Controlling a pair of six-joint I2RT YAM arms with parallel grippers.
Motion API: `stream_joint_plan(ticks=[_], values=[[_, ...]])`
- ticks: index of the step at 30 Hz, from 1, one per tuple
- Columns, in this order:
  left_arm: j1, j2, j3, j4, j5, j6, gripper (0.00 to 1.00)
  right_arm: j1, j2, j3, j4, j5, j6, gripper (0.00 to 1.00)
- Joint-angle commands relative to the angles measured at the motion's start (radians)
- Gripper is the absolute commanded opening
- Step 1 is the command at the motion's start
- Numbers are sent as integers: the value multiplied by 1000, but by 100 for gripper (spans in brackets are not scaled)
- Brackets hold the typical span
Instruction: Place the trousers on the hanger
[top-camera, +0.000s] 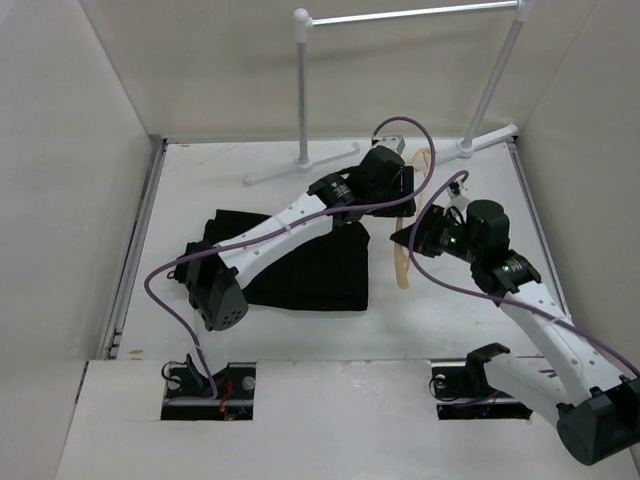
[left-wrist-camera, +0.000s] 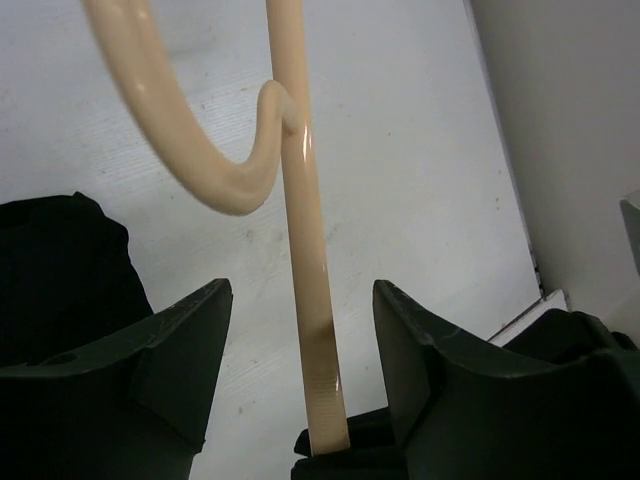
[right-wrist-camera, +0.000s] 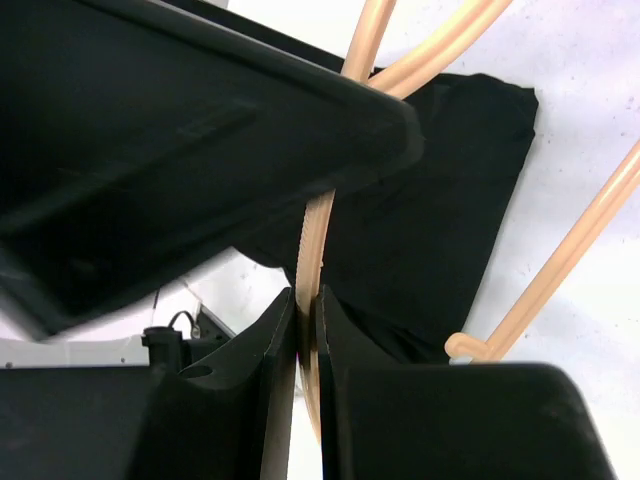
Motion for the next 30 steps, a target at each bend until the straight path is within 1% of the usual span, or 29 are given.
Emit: stream_joint_plan(ticks=[1, 5, 8, 12, 15, 17, 19, 22, 24, 26, 28, 29, 30], values=[[-13, -7, 41, 6, -72, 14, 53, 21, -38, -15, 49, 17, -17, 15], [-23, 18, 47, 50, -86, 8, 43, 41, -45, -29, 28, 17, -20, 15], [-36, 27, 33, 64, -94, -4, 31, 43, -71, -49, 6, 22, -19, 15], [-66, -11, -52, 124, -143, -24, 12, 48, -116, -69, -67, 59, -17, 15], [-88, -45, -146, 193, -161, -67, 6, 66, -162, -83, -124, 100, -11, 16], [-96, -63, -219, 240, -166, -113, 5, 77, -203, -92, -158, 117, -8, 17], [-97, -68, -275, 277, -152, -162, 6, 80, -225, -100, -180, 114, -8, 16], [-109, -59, -300, 300, -124, -197, 16, 90, -246, -110, -198, 109, -8, 15], [-123, -50, -301, 309, -126, -202, 26, 95, -256, -119, -195, 113, -8, 15], [-134, -40, -298, 314, -129, -204, 30, 95, -257, -121, -192, 106, -8, 15], [-138, -31, -295, 317, -132, -210, 30, 97, -257, -116, -192, 102, -8, 15], [-140, -28, -293, 320, -134, -214, 27, 98, -260, -115, -192, 102, -6, 15], [-142, -27, -293, 325, -134, -216, 22, 98, -265, -115, -193, 102, -6, 15]])
